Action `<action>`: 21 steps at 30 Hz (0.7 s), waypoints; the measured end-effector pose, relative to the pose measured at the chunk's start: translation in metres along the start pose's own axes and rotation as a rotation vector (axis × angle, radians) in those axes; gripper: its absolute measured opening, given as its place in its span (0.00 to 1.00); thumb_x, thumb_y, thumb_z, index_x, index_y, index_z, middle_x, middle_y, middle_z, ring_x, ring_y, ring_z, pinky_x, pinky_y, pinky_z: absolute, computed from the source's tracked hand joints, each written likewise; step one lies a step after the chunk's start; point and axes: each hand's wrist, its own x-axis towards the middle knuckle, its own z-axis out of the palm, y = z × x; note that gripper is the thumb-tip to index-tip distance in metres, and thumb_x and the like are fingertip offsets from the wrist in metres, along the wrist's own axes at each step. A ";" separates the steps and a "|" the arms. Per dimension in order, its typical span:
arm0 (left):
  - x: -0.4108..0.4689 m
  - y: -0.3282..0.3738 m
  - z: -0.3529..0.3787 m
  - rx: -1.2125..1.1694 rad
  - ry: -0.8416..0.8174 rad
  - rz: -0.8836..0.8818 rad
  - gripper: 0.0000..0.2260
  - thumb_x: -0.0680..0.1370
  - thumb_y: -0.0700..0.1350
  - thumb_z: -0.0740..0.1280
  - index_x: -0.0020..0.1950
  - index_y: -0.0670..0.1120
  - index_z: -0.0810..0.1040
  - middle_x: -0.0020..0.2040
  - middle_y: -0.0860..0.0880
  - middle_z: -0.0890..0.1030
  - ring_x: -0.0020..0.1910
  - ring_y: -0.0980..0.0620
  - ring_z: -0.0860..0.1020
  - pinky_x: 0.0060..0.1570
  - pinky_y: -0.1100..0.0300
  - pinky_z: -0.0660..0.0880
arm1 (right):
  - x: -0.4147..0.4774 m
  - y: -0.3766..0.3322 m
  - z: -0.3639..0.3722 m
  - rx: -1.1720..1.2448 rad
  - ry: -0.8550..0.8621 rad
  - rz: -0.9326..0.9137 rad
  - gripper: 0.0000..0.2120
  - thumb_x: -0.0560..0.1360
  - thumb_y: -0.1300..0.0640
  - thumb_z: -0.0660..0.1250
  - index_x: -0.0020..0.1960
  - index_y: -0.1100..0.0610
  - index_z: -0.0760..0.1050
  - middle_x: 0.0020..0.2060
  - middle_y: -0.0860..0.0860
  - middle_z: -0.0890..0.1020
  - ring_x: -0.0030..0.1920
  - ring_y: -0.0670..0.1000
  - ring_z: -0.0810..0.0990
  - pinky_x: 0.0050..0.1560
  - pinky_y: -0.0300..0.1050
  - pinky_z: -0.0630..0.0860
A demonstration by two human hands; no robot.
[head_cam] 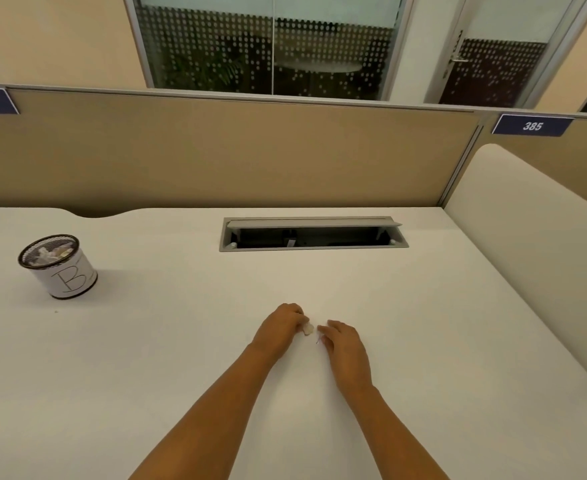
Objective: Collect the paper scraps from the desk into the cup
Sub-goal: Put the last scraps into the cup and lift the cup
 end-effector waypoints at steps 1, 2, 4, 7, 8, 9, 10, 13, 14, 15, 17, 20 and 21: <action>0.000 0.000 0.000 -0.035 0.003 -0.038 0.07 0.76 0.41 0.64 0.47 0.39 0.80 0.48 0.45 0.78 0.49 0.48 0.77 0.54 0.52 0.74 | 0.001 -0.001 -0.002 -0.015 0.014 -0.010 0.12 0.79 0.57 0.60 0.60 0.58 0.76 0.59 0.52 0.77 0.55 0.47 0.75 0.53 0.29 0.66; -0.001 0.000 0.000 -0.035 0.020 -0.042 0.07 0.76 0.39 0.65 0.48 0.39 0.82 0.48 0.44 0.80 0.49 0.47 0.78 0.51 0.55 0.75 | 0.002 -0.002 -0.005 0.017 0.008 -0.005 0.11 0.79 0.59 0.60 0.57 0.58 0.78 0.56 0.52 0.79 0.54 0.48 0.76 0.50 0.29 0.68; -0.003 0.001 -0.003 -0.083 0.069 -0.079 0.07 0.75 0.38 0.66 0.49 0.39 0.84 0.49 0.44 0.82 0.48 0.48 0.79 0.48 0.62 0.74 | 0.004 -0.002 -0.008 0.077 -0.011 -0.008 0.11 0.77 0.64 0.61 0.53 0.59 0.80 0.52 0.51 0.81 0.53 0.50 0.78 0.50 0.33 0.72; -0.007 -0.001 -0.006 -0.250 0.160 -0.218 0.06 0.73 0.34 0.67 0.44 0.37 0.84 0.44 0.44 0.84 0.43 0.52 0.82 0.39 0.73 0.74 | 0.011 0.000 -0.011 0.157 -0.008 0.024 0.10 0.74 0.69 0.61 0.47 0.61 0.81 0.47 0.55 0.83 0.48 0.52 0.80 0.48 0.41 0.75; -0.008 -0.002 -0.008 -0.308 0.184 -0.260 0.06 0.71 0.31 0.66 0.42 0.37 0.83 0.41 0.43 0.84 0.43 0.51 0.83 0.37 0.74 0.74 | 0.013 -0.001 -0.014 0.185 -0.004 0.056 0.10 0.73 0.69 0.62 0.46 0.62 0.81 0.46 0.55 0.83 0.47 0.52 0.81 0.48 0.41 0.75; -0.010 -0.004 -0.011 -0.369 0.198 -0.292 0.07 0.70 0.30 0.66 0.40 0.36 0.83 0.39 0.42 0.84 0.42 0.50 0.83 0.39 0.71 0.76 | 0.015 -0.002 -0.015 0.231 0.009 0.110 0.09 0.73 0.69 0.63 0.45 0.62 0.82 0.44 0.54 0.84 0.45 0.52 0.81 0.47 0.41 0.76; -0.012 -0.004 -0.014 -0.420 0.214 -0.314 0.06 0.69 0.29 0.67 0.39 0.36 0.82 0.37 0.41 0.84 0.40 0.48 0.83 0.41 0.65 0.79 | 0.017 -0.004 -0.017 0.319 0.027 0.183 0.09 0.73 0.69 0.63 0.45 0.62 0.82 0.43 0.54 0.84 0.43 0.52 0.82 0.46 0.41 0.77; -0.016 -0.006 -0.023 -0.538 0.210 -0.356 0.04 0.68 0.31 0.72 0.37 0.39 0.82 0.32 0.46 0.82 0.32 0.50 0.81 0.34 0.67 0.79 | 0.022 -0.010 -0.021 0.614 0.058 0.377 0.08 0.71 0.69 0.66 0.43 0.59 0.81 0.38 0.54 0.85 0.36 0.52 0.83 0.38 0.34 0.77; -0.016 -0.006 -0.024 -0.565 0.202 -0.365 0.03 0.67 0.32 0.73 0.37 0.39 0.83 0.32 0.48 0.82 0.31 0.52 0.80 0.31 0.71 0.77 | 0.023 -0.014 -0.020 0.709 0.041 0.415 0.06 0.71 0.68 0.68 0.44 0.58 0.80 0.38 0.54 0.84 0.36 0.53 0.82 0.35 0.32 0.77; -0.016 -0.006 -0.026 -0.584 0.195 -0.368 0.03 0.67 0.32 0.74 0.38 0.38 0.83 0.33 0.48 0.82 0.31 0.53 0.80 0.30 0.73 0.76 | 0.023 -0.018 -0.020 0.812 0.021 0.447 0.06 0.71 0.66 0.70 0.46 0.58 0.80 0.38 0.54 0.83 0.37 0.53 0.82 0.34 0.31 0.76; -0.017 -0.005 -0.027 -0.604 0.191 -0.364 0.04 0.67 0.33 0.74 0.41 0.36 0.83 0.36 0.46 0.83 0.32 0.54 0.80 0.33 0.73 0.76 | 0.025 -0.029 -0.019 0.986 -0.005 0.508 0.07 0.71 0.64 0.71 0.48 0.56 0.81 0.38 0.53 0.82 0.37 0.52 0.82 0.33 0.28 0.75; -0.017 -0.001 -0.029 -0.606 0.206 -0.338 0.05 0.69 0.34 0.74 0.44 0.36 0.83 0.39 0.42 0.83 0.32 0.56 0.81 0.33 0.74 0.76 | 0.028 -0.045 -0.018 1.137 -0.039 0.594 0.08 0.72 0.67 0.69 0.49 0.57 0.82 0.43 0.53 0.84 0.39 0.49 0.83 0.38 0.30 0.78; -0.017 0.001 -0.031 -0.601 0.211 -0.331 0.05 0.69 0.34 0.73 0.44 0.36 0.83 0.39 0.41 0.84 0.32 0.57 0.81 0.33 0.75 0.75 | 0.029 -0.049 -0.017 1.156 -0.054 0.599 0.09 0.72 0.68 0.68 0.48 0.58 0.83 0.44 0.53 0.84 0.42 0.49 0.83 0.42 0.32 0.80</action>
